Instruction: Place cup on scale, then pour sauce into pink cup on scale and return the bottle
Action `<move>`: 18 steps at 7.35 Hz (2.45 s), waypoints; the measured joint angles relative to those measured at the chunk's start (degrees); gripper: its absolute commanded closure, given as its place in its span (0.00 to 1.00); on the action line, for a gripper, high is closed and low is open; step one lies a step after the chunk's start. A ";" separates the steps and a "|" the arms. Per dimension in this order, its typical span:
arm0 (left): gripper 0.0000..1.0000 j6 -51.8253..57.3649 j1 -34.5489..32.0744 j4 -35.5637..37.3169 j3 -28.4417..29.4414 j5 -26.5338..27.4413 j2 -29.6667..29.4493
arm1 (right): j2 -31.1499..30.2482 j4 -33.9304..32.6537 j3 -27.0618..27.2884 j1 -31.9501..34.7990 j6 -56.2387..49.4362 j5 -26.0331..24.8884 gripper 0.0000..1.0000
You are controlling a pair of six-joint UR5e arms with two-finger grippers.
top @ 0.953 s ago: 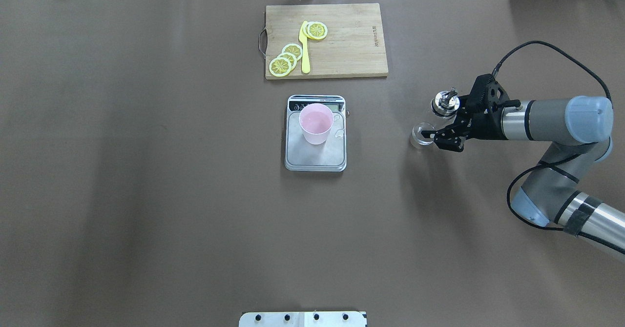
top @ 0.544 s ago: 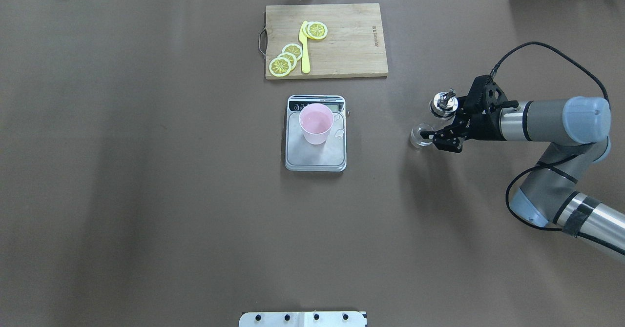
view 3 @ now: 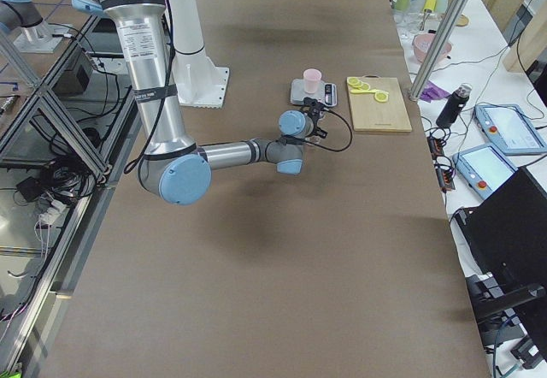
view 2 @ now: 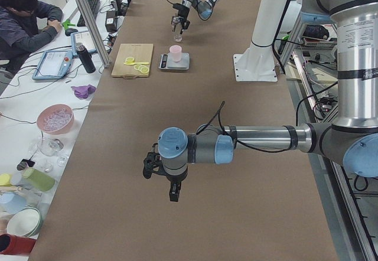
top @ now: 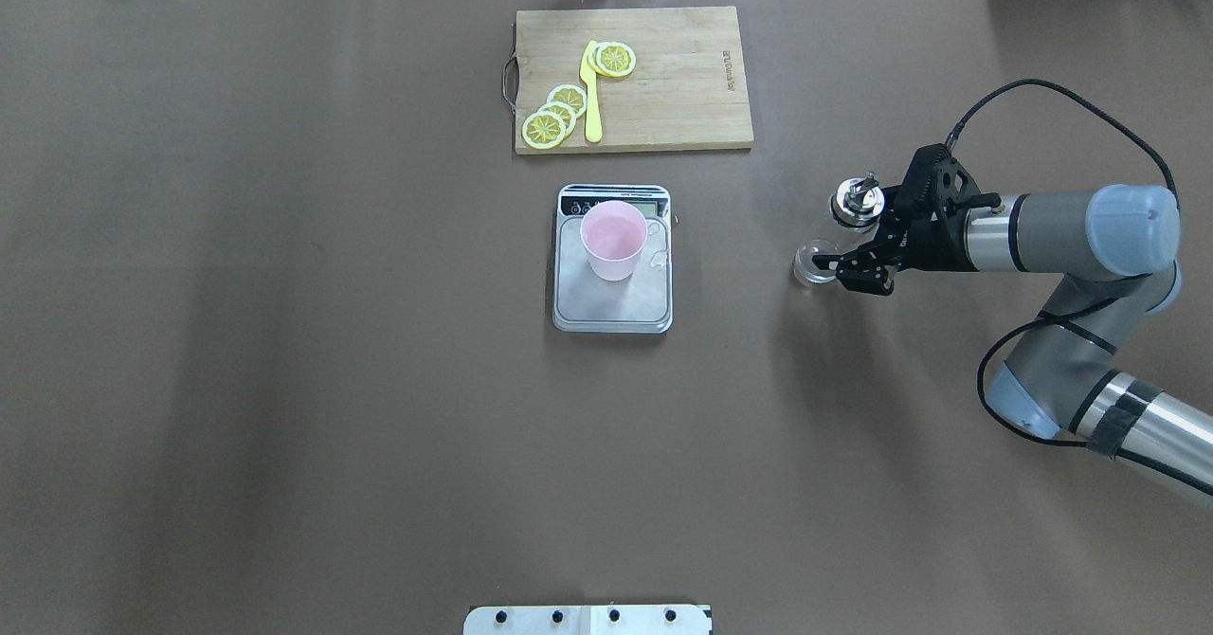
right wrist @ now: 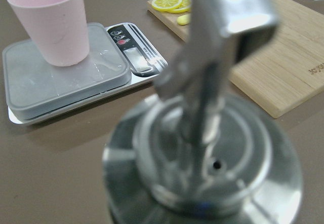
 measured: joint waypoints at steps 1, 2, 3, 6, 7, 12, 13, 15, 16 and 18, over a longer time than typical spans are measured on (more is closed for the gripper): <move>0.02 0.00 0.00 0.00 0.01 0.00 0.03 | 0.03 -0.06 0.01 0.00 -0.10 0.05 0.00; 0.02 0.00 0.00 0.00 0.02 0.00 0.11 | 0.05 -0.08 0.02 0.00 -0.04 0.08 0.00; 0.02 0.00 0.00 0.00 -0.02 -0.02 0.23 | 0.06 -0.07 0.05 0.01 0.15 0.09 0.00; 0.02 0.00 0.00 -0.02 -0.18 -0.04 0.48 | -0.81 0.41 0.42 0.28 0.40 0.25 0.00; 0.02 0.00 0.00 -0.02 -0.19 -0.04 0.50 | -2.04 0.72 0.92 0.37 0.41 0.36 0.00; 0.02 0.00 -0.03 -0.09 -0.31 -0.04 0.51 | -14.50 1.10 9.12 2.75 0.63 0.70 0.00; 0.02 0.00 -0.03 -0.09 -0.31 -0.04 0.51 | -16.21 0.97 9.10 5.15 0.68 0.66 0.00; 0.02 0.00 -0.03 -0.09 -0.30 -0.04 0.51 | -19.06 0.68 6.59 11.90 1.34 0.63 0.00; 0.02 0.00 -0.03 -0.09 -0.27 -0.04 0.51 | -19.67 0.64 3.96 15.56 3.04 0.63 0.00; 0.02 0.00 0.00 -0.05 -0.23 -0.04 0.51 | -19.97 -0.22 -2.17 22.58 6.01 0.85 0.00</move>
